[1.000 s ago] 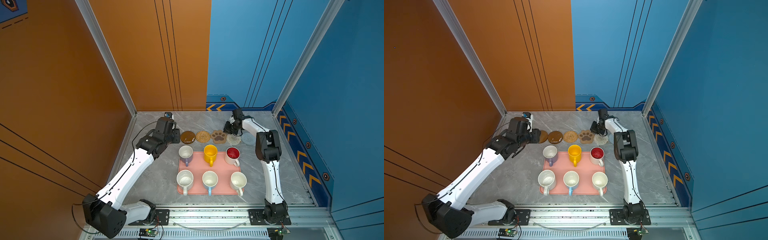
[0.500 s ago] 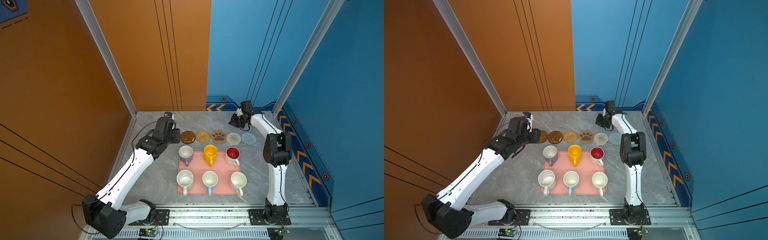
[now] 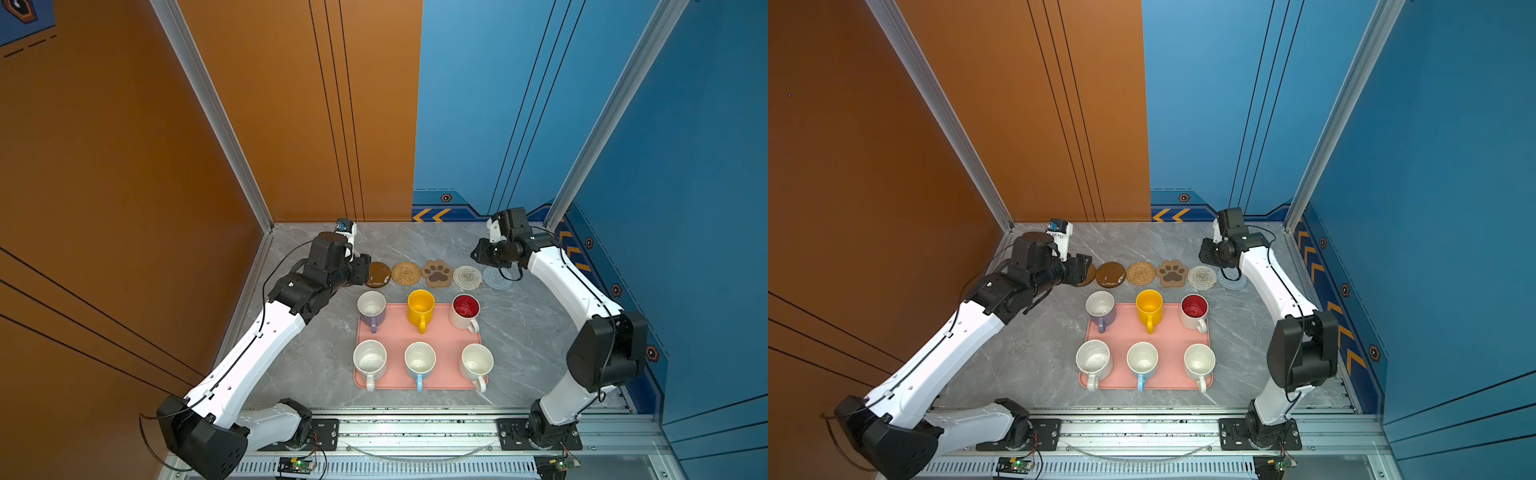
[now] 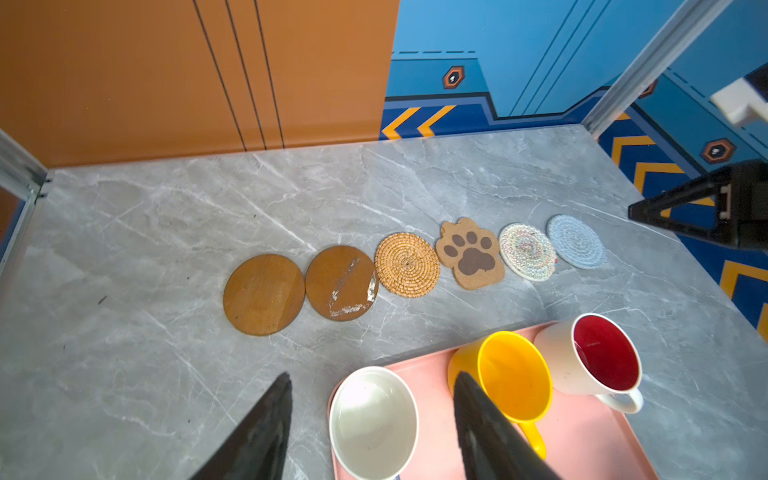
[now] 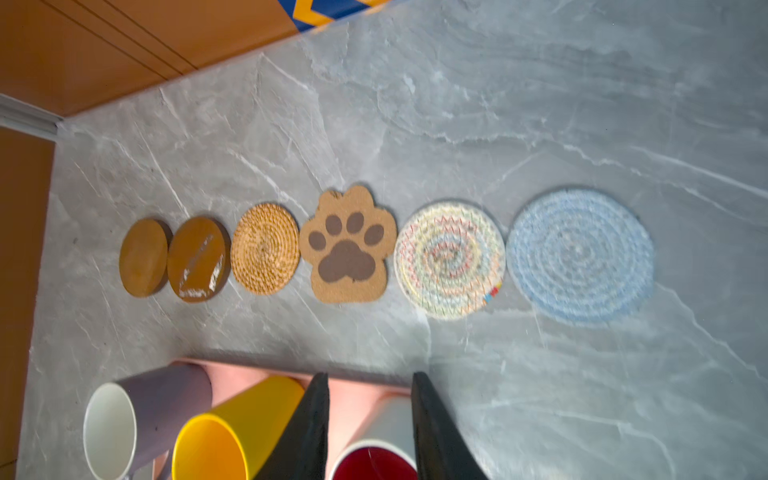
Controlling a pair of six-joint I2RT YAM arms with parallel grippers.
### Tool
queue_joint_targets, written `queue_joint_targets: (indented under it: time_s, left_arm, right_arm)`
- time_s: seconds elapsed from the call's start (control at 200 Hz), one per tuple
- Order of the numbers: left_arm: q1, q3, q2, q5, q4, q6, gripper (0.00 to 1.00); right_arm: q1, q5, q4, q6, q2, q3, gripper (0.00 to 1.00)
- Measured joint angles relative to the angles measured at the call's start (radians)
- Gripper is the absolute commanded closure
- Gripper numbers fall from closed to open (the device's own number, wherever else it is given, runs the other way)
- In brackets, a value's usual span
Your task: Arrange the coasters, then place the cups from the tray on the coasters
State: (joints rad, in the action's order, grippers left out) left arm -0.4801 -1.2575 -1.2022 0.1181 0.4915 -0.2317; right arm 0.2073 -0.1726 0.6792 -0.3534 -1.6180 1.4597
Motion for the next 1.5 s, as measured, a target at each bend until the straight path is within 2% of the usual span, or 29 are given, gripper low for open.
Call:
queue_joint_targets:
  time_s: [0.26,0.431,0.596,0.846,1.056,1.071,1.096,1.322,1.502]
  left_arm:
    - [-0.066,0.064,0.1,-0.033,-0.132,0.019,0.23]
    - [-0.103,0.154,0.145,-0.041,-0.188,0.019,0.21]
    - [-0.151,0.246,0.177,-0.015,-0.245,0.019,0.2]
    - [-0.206,0.441,0.211,0.021,-0.385,0.019,0.18]
    - [-0.207,0.475,0.221,0.057,-0.453,0.034,0.15]
    - [-0.207,0.478,0.222,0.058,-0.46,0.034,0.1]
    - [-0.207,0.485,0.224,0.061,-0.472,0.041,0.09]
    - [-0.207,0.536,0.224,0.089,-0.552,0.062,0.03]
    - [-0.206,0.541,0.188,0.092,-0.59,0.075,0.0]
  right_arm:
    - [0.069,0.112,0.026,0.039,0.381,-0.249,0.43]
    - [0.13,0.151,0.027,0.042,0.585,-0.371,0.4]
    - [0.174,0.162,0.029,0.04,0.692,-0.472,0.36]
    - [0.188,0.187,0.048,0.011,0.755,-0.568,0.33]
    - [0.199,0.197,0.063,-0.014,0.756,-0.573,0.28]
    - [0.2,0.197,0.063,-0.016,0.756,-0.573,0.28]
    - [0.2,0.197,0.063,-0.018,0.758,-0.575,0.27]
    - [0.2,0.196,0.064,-0.025,0.756,-0.615,0.27]
    - [0.2,0.195,0.067,-0.029,0.694,-0.642,0.26]
